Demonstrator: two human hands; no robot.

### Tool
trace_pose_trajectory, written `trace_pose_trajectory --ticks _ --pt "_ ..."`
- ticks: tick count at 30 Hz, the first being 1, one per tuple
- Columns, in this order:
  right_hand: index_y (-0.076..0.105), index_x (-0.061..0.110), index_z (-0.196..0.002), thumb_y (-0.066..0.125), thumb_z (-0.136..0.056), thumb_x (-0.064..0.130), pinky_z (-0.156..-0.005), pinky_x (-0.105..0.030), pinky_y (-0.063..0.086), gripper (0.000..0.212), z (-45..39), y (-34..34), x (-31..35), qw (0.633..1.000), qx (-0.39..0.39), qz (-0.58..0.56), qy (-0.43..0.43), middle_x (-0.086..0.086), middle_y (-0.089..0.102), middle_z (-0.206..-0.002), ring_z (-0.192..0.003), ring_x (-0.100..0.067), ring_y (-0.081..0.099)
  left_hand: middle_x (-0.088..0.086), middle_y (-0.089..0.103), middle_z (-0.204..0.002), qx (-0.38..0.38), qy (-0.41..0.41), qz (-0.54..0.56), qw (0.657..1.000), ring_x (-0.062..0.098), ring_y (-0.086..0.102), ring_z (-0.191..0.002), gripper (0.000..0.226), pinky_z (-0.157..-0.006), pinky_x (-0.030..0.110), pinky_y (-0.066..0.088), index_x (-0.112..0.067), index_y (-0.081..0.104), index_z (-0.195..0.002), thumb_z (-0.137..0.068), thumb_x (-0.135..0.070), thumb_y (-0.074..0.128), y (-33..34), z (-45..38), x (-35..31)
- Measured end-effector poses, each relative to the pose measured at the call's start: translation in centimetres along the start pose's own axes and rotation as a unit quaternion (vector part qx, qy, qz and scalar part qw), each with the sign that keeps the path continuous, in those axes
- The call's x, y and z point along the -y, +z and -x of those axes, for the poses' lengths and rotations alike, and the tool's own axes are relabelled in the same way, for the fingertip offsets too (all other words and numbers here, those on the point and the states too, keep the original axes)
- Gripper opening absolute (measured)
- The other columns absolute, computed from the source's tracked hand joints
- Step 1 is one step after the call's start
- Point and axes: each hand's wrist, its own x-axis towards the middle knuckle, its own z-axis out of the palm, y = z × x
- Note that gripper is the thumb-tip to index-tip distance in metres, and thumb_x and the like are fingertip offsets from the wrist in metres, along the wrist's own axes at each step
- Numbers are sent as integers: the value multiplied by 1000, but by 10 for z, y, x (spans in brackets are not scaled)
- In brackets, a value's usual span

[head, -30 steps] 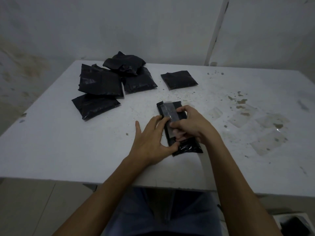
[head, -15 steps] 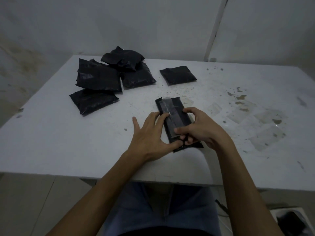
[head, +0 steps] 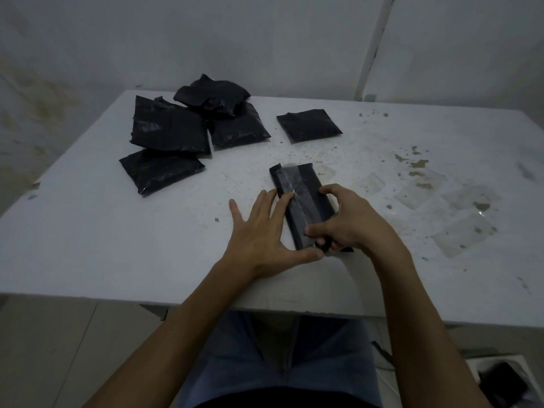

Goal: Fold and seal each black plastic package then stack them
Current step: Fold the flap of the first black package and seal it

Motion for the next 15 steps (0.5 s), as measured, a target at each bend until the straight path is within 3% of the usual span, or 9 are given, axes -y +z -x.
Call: trace_pose_trajectory --ticks 4,7,11,15 --pt "37 30 -152 92 -73 19 -57 -31 59 97 0 0 -1 998 -9 66 -13 -4 61 -120 -84 -23 72 -1 2 -172 1 -2 -7 1000 18 -4 -159 126 -118 72 -14 -36 -6 -162 -61 -107 21 0 0 -1" --pt "36 29 -154 93 -72 22 -64 -30 57 100 0 0 -3 997 -11 75 -27 -6 57 -132 -94 -24 69 -1 1 -172 3 -4 -5 1000 18 -4 -159 127 -118 72 -14 -36 -6 -161 -61 -108 24 1 -2 0" --pt "34 27 -155 92 -70 20 -66 -28 55 103 2 -1 -4 996 -5 84 -42 -6 57 -124 -93 -21 64 -1 1 -172 9 -2 2 1000 18 -5 -159 133 -117 71 -16 -37 -8 -161 -55 -110 23 1 -2 1" --pt "31 28 -155 92 -70 22 -72 -31 56 105 4 -1 -8 995 4 89 -46 -4 59 -114 -91 -23 64 -3 -4 -172 62 2 22 998 16 -6 -159 131 -118 69 -18 -40 -11 -160 -55 -110 22 -8 -4 3"
